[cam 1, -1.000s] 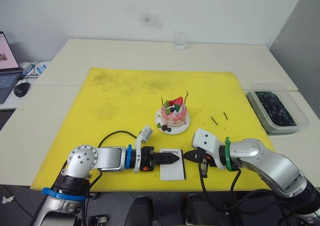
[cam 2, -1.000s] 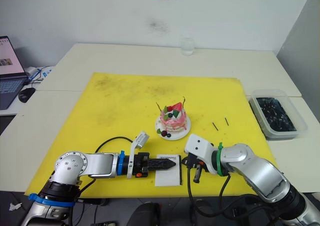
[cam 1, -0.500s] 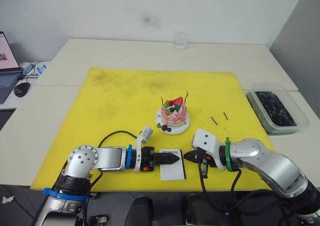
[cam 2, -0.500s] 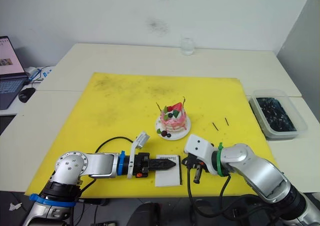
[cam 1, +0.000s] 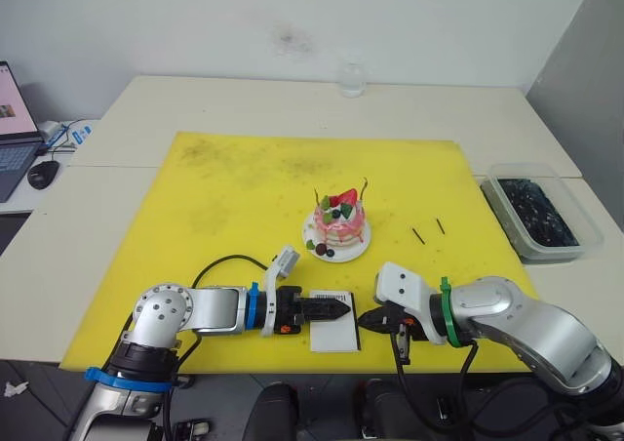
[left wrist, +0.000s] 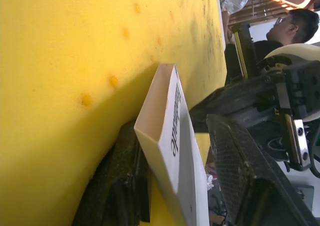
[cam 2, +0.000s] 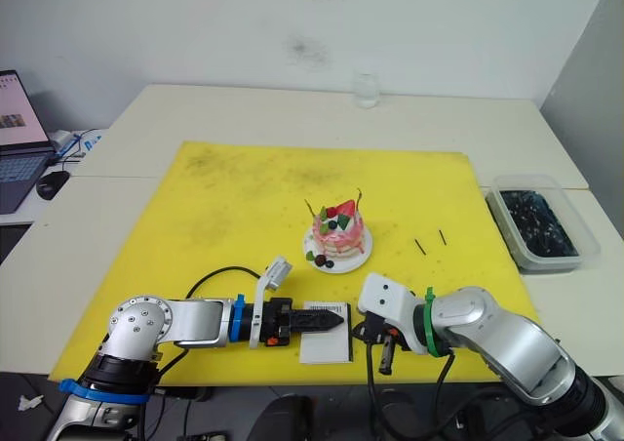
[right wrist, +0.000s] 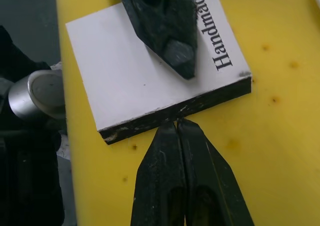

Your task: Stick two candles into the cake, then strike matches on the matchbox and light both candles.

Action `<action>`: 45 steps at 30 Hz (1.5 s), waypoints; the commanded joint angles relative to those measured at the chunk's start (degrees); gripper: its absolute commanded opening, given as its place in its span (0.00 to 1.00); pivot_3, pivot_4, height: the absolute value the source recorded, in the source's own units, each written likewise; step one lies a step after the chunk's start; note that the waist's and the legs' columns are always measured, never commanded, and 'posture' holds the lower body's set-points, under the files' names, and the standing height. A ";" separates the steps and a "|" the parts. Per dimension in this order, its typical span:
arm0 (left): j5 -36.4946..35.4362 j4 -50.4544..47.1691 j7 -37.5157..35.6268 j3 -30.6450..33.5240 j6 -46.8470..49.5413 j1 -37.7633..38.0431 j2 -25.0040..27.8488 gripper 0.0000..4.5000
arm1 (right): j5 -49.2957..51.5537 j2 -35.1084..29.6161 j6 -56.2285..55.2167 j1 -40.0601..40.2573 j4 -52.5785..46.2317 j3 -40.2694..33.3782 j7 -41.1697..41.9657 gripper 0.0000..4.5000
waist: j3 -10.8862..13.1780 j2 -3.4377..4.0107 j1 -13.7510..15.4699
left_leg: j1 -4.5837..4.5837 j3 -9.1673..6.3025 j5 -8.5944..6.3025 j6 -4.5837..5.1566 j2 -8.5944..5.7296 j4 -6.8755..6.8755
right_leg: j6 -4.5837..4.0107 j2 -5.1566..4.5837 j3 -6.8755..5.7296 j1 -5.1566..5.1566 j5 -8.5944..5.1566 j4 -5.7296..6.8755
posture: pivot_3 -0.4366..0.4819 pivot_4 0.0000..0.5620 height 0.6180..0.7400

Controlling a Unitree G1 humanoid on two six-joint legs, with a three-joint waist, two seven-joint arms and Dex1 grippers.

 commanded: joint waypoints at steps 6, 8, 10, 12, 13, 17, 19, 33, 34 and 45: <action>3.11 0.57 1.87 1.24 0.03 0.63 -0.38 0.46 | 0.03 -0.16 -0.62 -1.02 -0.83 0.38 -0.17 0.00 | 0.00 0.00 0.00 | 0.00 0.00 0.00 0.00 0.00 0.00 | 0.00 -0.02 0.00 0.00 0.00 -0.01 | 0.48 0.27 1.00; 3.30 0.54 1.84 1.35 0.11 0.66 -0.40 0.46 | 0.07 -0.64 -0.69 -0.76 -1.02 0.05 -0.07 0.00 | 0.00 0.00 0.00 | 0.00 -0.01 0.00 0.00 0.00 0.00 | 0.00 -0.02 -0.01 0.00 0.00 -0.01 | 0.48 0.27 1.00; 3.52 0.64 1.65 1.59 0.22 0.65 -0.24 0.46 | 0.12 -1.29 -0.75 -0.46 -1.20 -0.56 -0.07 0.00 | 0.00 0.00 0.00 | 0.00 0.00 0.00 0.00 0.00 0.00 | -0.02 -0.02 -0.01 0.00 -0.01 -0.01 | 0.48 0.27 1.00; 3.66 0.72 1.55 1.83 0.39 0.60 -0.07 0.46 | 0.23 -1.86 -0.84 -0.20 -1.31 -0.99 -0.10 0.00 | 0.00 0.00 0.00 | 0.00 0.00 0.00 0.00 0.00 0.00 | -0.11 -0.02 -0.01 -0.01 -0.06 -0.01 | 0.48 0.27 1.00; 3.69 0.73 1.52 1.92 0.47 0.57 -0.02 0.46 | 0.28 -2.04 -0.87 -0.11 -1.35 -1.11 -0.13 0.00 | 0.00 0.00 0.00 | 0.00 0.00 0.00 0.00 0.01 -0.01 | -0.11 -0.02 -0.01 -0.01 -0.07 -0.01 | 0.48 0.27 1.00; 3.60 1.09 1.38 2.31 1.00 0.23 0.35 0.46 | 0.30 -2.18 -0.94 0.20 -1.41 -1.38 -0.43 0.00 | 0.00 0.00 0.00 | 0.01 -0.01 0.00 0.00 0.02 -0.02 | -0.11 -0.01 -0.02 -0.01 -0.06 -0.01 | 0.48 0.27 1.00; 3.91 1.34 1.36 2.31 1.25 0.09 0.51 0.46 | 0.23 -2.15 -0.99 0.30 -1.37 -1.43 -0.53 0.00 | 0.00 0.00 0.01 | 0.01 -0.01 0.00 0.00 0.01 -0.02 | -0.11 -0.01 -0.02 -0.01 -0.06 -0.01 | 0.48 0.27 1.00; 5.16 -0.56 -3.39 2.75 3.19 -1.09 2.13 0.00 | 1.17 -4.36 -0.85 2.37 -2.82 -4.91 -1.04 0.00 | 0.01 0.00 -0.03 | 0.00 -0.03 -0.01 -0.01 0.03 -0.07 | -0.14 0.00 -0.05 -0.05 -0.08 -0.02 | 0.48 0.27 1.00; 5.08 -0.90 -3.97 2.76 3.30 -1.29 2.11 0.00 | 1.32 -4.57 -0.79 2.52 -3.01 -5.35 -1.08 0.00 | 0.01 -0.01 -0.05 | 0.00 -0.03 -0.01 -0.01 0.03 -0.08 | -0.16 0.00 -0.05 -0.05 -0.10 -0.02 | 0.48 0.27 1.00; 3.76 -6.70 -17.82 4.01 3.43 -4.32 3.90 0.00 | 4.49 -4.05 -1.53 7.06 -7.06 -18.51 -3.59 0.00 | 0.06 -0.03 0.00 | -0.21 0.00 -0.04 -0.05 0.03 -0.17 | -0.13 -0.01 -0.06 -0.14 -0.10 -0.21 | 0.48 0.27 1.00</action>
